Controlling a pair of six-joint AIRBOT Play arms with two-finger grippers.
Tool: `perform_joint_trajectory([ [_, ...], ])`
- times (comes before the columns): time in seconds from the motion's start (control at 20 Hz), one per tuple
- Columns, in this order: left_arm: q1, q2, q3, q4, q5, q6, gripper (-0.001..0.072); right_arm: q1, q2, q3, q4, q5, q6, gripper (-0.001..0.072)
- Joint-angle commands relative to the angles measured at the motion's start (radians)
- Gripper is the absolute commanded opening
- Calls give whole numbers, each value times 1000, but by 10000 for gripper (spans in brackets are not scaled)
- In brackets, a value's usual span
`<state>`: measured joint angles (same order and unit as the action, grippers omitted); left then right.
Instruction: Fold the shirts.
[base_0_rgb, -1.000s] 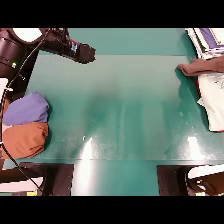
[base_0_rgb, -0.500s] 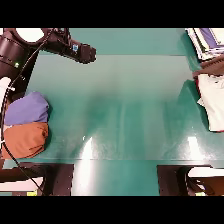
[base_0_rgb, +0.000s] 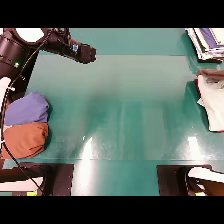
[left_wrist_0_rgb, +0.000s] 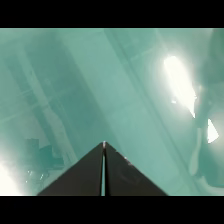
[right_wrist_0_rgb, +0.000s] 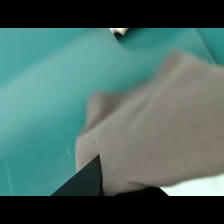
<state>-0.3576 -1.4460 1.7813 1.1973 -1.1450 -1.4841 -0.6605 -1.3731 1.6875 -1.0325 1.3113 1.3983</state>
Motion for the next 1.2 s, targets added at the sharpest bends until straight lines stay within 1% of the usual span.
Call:
perform_joint_trajectory([
  [0.0,0,0,0,0,0,3,22,-53,95,-196,-126,42,18,15],
  [0.25,0,0,0,0,0,12,23,-172,196,-443,-240,70,18,17],
  [0.3,0,0,0,0,-1,19,22,-200,211,-478,-247,69,17,103],
  [0.35,0,0,0,0,-2,19,22,-228,222,-510,-242,54,17,368],
  [0.4,0,0,0,0,-1,19,22,-258,232,-534,-241,47,18,616],
  [0.45,0,0,0,-1,-1,19,23,-279,238,-539,-220,54,31,637],
  [0.5,0,0,0,0,-1,19,23,-296,250,-538,-171,49,37,637],
  [0.6,0,0,0,0,-3,19,23,-297,286,-538,-20,11,34,635],
  [0.75,0,0,0,0,-8,18,23,-185,354,-538,167,-40,8,635],
  [0.85,0,0,0,-1,-15,18,23,-47,391,-538,203,-64,6,632],
  [0.95,0,0,0,-1,-14,18,23,114,412,-538,194,-79,6,625],
  [1.0,0,0,0,-1,-14,18,23,192,416,-538,195,-87,6,566],
  [1.05,0,0,0,-1,-14,18,23,273,417,-538,192,-98,5,416],
  [1.1,0,0,0,-1,-14,18,23,341,417,-538,192,-110,-4,292],
  [1.15,0,0,0,-1,-14,18,23,408,417,-538,192,-126,-25,187],
])
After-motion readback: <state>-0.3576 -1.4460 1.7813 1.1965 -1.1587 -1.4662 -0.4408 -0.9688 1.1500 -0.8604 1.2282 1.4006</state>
